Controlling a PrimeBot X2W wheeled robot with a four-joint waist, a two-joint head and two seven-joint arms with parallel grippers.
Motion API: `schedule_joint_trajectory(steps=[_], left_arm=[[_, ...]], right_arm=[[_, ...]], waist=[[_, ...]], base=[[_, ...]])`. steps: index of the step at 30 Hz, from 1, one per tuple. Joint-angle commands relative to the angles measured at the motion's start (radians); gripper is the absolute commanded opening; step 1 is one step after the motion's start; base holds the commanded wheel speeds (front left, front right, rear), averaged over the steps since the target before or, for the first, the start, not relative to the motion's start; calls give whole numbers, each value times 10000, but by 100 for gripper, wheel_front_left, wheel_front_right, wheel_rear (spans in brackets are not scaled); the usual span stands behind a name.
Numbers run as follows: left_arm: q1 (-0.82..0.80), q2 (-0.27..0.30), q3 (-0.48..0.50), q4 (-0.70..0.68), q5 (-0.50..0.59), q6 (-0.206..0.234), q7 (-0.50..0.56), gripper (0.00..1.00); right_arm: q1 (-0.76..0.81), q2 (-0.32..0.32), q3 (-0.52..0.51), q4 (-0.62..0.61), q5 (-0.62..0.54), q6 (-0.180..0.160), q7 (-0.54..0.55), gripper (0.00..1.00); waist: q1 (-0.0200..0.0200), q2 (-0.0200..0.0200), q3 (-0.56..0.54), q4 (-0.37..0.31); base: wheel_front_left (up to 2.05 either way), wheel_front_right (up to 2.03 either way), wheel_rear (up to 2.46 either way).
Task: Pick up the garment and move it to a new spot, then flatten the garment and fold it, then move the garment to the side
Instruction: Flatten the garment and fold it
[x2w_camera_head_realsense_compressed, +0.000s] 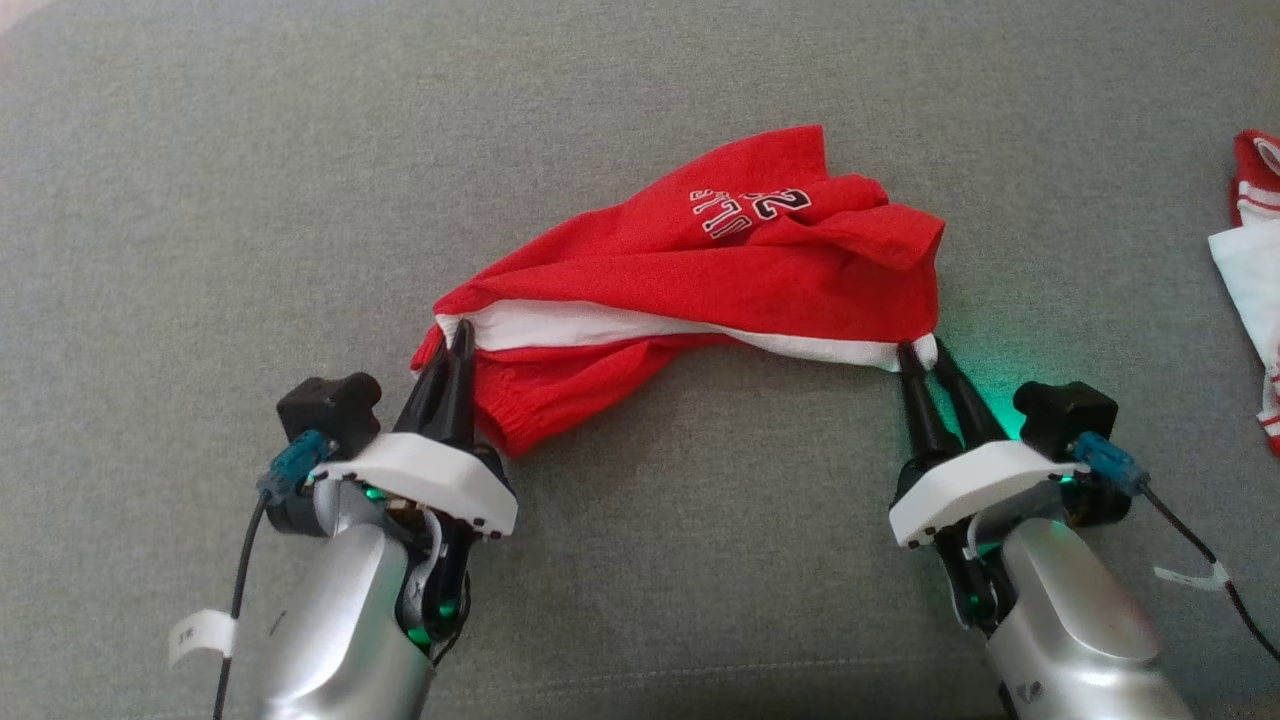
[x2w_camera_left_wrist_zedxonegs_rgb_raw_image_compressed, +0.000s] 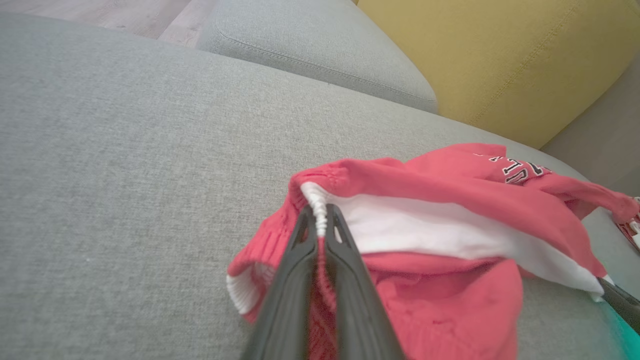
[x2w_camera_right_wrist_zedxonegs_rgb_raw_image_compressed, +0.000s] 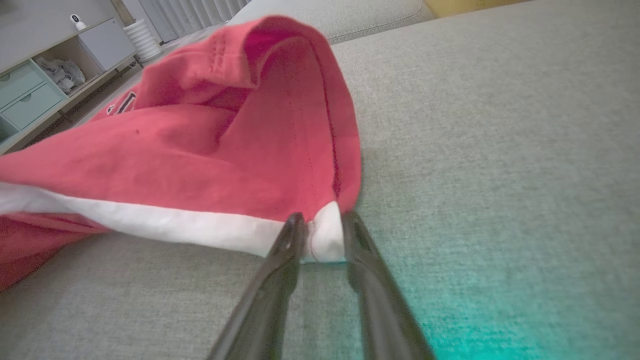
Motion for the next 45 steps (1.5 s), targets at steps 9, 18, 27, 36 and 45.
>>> schedule_joint_trajectory(steps=[9,18,27,36,45], left_arm=[[-299,112,338,-421,149,53,-122,0],[-370,166,1115,-1529,1022,-300,-122,0],[-1968,1140,1576,-2486,1606,-908,22,0],[-4515,1857,1531,-2682,1700,-1098,1354,0],[-7309,1614,1133,-690,2337,-925,641,0]], right_arm=[[4,-7,-89,-651,7,65,-109,0],[-252,-7,-686,-2264,-49,65,-109,0],[-1528,-241,-660,-4486,114,65,803,0],[-3521,-628,-600,-5668,-138,65,2079,0],[-6749,-684,-1017,-3061,-1203,65,1308,0]], waist=[[0,0,-224,35],[0,0,-1453,-37],[0,0,-2345,-76],[0,0,-1267,-67],[0,0,519,71]], base=[[0,0,0],[0,0,0],[0,0,0],[0,0,0],[0,0,0]])
